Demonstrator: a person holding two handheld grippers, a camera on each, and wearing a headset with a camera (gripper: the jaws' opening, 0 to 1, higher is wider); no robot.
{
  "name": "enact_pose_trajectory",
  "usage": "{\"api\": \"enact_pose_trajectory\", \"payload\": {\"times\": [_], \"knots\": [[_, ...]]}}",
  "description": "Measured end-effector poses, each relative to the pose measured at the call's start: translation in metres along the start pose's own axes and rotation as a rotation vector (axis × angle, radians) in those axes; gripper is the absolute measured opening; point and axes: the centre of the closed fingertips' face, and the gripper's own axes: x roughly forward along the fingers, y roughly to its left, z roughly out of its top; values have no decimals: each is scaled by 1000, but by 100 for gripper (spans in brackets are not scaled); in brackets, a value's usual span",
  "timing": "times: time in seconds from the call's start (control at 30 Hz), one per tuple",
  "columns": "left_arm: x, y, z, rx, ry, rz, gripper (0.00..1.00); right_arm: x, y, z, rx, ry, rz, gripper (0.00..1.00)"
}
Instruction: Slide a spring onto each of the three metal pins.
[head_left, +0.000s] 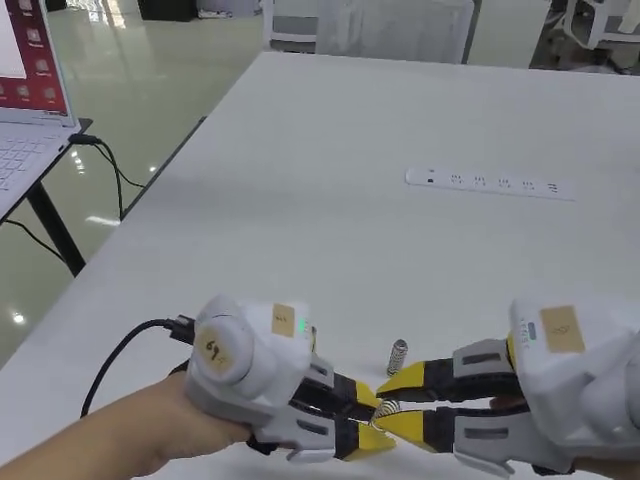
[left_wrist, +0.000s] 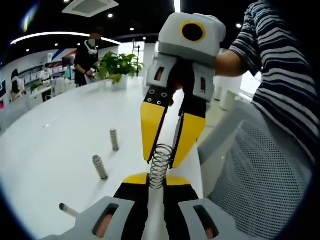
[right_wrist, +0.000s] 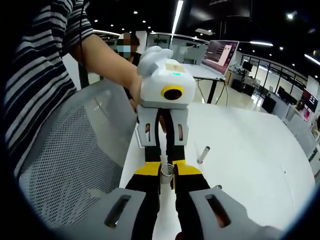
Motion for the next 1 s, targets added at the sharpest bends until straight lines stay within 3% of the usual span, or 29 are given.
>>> {"api": "enact_pose_trajectory", "payload": {"times": [0.33,0.67,1.0], "knots": [[1,-3,-1,-22,10,-3,3,5,4,2,-8,-14,1,7],[-3,-2,1,-59,-8,12,5,3,4,5,-25,-12,7,7],[-16,8,-2,-101,-24,66,10,4,1,0,-44,7,-6,7]]}}
